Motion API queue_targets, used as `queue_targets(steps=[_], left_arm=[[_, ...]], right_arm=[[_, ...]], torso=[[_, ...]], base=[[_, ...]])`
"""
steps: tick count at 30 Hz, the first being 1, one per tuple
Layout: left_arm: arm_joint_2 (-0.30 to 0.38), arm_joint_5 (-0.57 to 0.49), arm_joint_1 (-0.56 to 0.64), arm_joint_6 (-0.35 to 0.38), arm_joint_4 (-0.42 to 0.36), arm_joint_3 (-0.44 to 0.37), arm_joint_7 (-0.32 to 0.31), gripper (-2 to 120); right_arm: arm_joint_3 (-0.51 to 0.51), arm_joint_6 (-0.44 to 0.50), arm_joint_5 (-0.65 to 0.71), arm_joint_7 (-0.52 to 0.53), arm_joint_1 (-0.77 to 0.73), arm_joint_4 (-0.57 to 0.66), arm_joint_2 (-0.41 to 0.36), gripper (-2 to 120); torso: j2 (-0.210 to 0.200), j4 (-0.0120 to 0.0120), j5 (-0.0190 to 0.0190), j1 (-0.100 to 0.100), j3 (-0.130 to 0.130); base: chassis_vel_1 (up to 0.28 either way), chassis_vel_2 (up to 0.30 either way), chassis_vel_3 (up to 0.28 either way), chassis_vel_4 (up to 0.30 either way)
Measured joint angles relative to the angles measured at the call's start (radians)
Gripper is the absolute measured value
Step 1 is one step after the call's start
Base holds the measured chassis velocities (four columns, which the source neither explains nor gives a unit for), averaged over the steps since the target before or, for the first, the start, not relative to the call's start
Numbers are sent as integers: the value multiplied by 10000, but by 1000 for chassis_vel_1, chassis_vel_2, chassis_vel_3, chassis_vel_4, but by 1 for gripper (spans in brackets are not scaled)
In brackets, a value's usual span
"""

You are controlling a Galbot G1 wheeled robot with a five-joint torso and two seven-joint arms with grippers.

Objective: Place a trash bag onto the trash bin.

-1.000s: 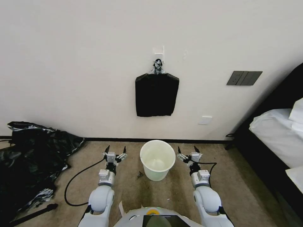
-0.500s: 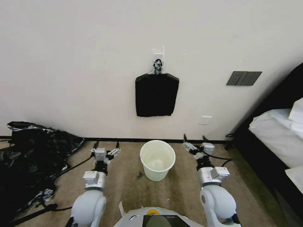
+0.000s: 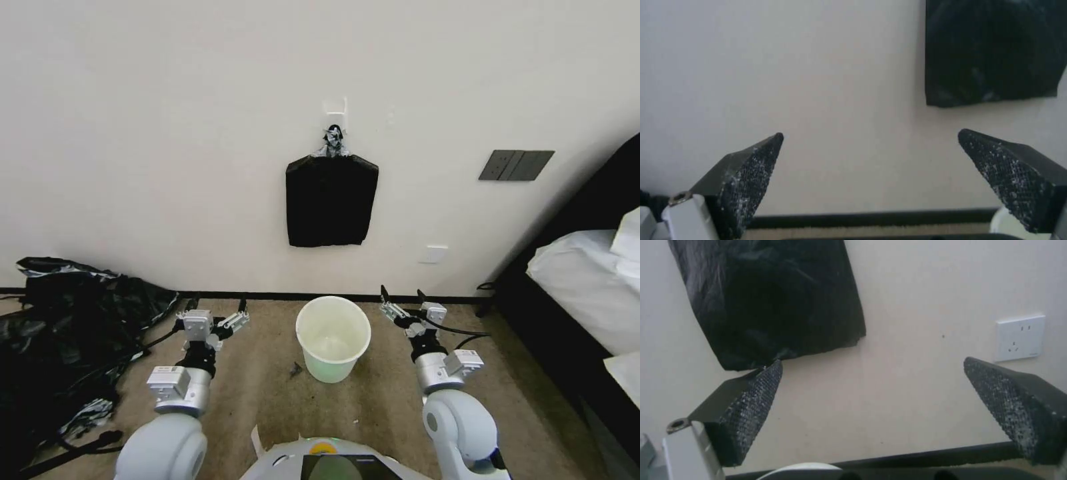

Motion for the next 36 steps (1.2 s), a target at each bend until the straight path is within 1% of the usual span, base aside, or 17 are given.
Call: queue_targets(steps=[6,13,15,17,18,19,21,22,25,26,27,28,30,31,33,34,36], left_arm=[[58,-29,92,12,-4,-61,-36,100],[66,0,100,9,19,-74,-79,100],[71,0,126,-3,27,-76,-104,100],[80,1,147,-35,34,-75,-110,100],[80,1,147,-35,34,-75,-110,100],[86,2,149,-43,35,-72,-111,100],[107,11,146,-55,40,-57,-118,100],[107,11,146,-55,40,-57,-118,100],[105,26,139,-64,46,-53,-132,100],[105,26,139,-64,46,-53,-132,100],[103,29,141,-67,46,-60,-140,100],[100,30,160,-67,49,-77,-145,100],[99,34,199,-67,50,-103,-153,100],[99,34,199,-67,50,-103,-153,100],[120,54,252,-85,52,-149,-157,100],[120,54,252,-85,52,-149,-157,100],[150,98,322,-204,53,-205,-161,100]], right_arm=[[-88,11,711,259,145,70,-102,100],[-47,3,697,307,195,86,-295,100],[-92,-46,1255,316,227,85,-299,100],[-194,-378,2562,479,484,2,-295,100],[-194,-378,2562,479,484,2,-295,100],[-245,-515,3142,572,667,-58,-293,100],[-468,-703,4791,983,1467,-219,-346,100],[-468,-703,4791,983,1467,-219,-346,100],[-861,-784,7447,1621,3062,-397,-533,100],[-861,-784,7447,1621,3062,-397,-533,100],[-954,-784,8053,1863,3468,-456,-578,100],[-1137,-753,9099,2319,4153,-573,-642,100],[-1302,-716,10250,2931,5043,-837,-672,100],[-1302,-716,10250,2931,5043,-837,-672,100],[-1349,-522,11401,3456,6159,-1362,-646,100],[-1349,-522,11401,3456,6159,-1362,-646,100],[-1360,-255,12470,3807,7093,-1799,-581,100]], torso=[[0,2,1,0,0],[0,0,1,0,0],[0,-1,1,0,0],[0,-1,1,0,0],[0,-1,1,0,0],[0,0,2,0,0],[0,-1,2,0,0],[0,-1,2,0,0],[0,4,1,0,1],[0,4,1,0,1],[0,2,2,0,1],[0,3,1,1,1],[-1,3,0,0,1],[-1,3,0,0,1],[-1,0,0,0,1],[-1,0,0,0,1],[-1,1,2,1,1]], base=[[0,0,0,0],[0,0,0,0],[0,0,0,0],[0,0,0,0],[0,0,0,0],[0,0,0,0],[0,0,0,0],[0,0,0,0],[0,0,0,0],[0,0,0,0],[0,0,0,0],[0,0,0,0],[0,0,0,0],[0,0,0,0],[0,0,0,0],[0,0,0,0],[0,0,0,0]])
